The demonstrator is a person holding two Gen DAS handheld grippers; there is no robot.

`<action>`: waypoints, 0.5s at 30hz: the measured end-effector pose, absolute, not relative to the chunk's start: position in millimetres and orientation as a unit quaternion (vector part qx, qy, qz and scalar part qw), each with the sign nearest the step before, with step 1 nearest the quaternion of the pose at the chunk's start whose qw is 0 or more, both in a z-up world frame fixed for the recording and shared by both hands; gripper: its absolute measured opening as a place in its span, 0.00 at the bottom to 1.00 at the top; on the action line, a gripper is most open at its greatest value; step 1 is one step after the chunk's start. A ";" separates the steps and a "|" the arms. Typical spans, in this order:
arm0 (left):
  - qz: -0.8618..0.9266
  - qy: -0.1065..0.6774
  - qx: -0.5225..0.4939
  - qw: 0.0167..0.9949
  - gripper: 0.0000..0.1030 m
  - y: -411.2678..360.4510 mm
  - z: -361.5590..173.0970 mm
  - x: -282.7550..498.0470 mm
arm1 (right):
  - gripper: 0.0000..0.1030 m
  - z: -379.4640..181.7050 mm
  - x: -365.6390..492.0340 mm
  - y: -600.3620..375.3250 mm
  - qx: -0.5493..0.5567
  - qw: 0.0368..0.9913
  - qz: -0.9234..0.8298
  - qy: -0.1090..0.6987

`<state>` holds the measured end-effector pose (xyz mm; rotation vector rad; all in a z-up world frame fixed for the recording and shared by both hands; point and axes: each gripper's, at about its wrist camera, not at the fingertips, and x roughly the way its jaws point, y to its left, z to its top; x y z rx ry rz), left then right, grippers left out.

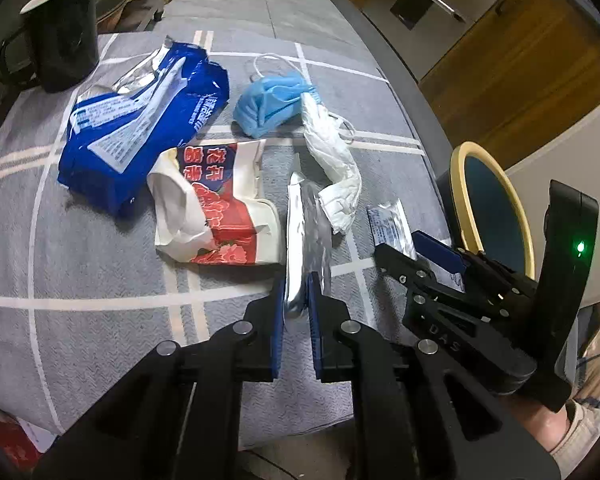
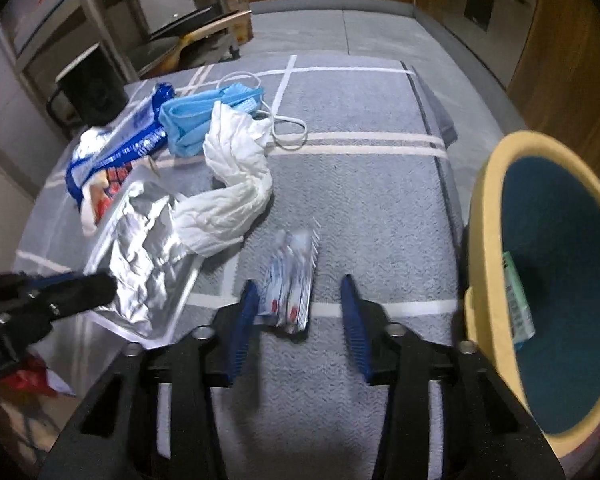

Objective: Collect trash
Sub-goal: 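Grasp the silver foil strip with left tool while right tool grasps white blister pack, then carry foil strip and blister pack over the bin and open both tools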

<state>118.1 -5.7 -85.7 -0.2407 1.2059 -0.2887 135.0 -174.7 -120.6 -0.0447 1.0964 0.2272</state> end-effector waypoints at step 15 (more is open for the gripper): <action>-0.158 0.550 -0.053 0.818 0.07 -46.5 -74.0 121.8 | 0.12 -96.3 122.4 -208.3 0.081 0.842 0.140 0.514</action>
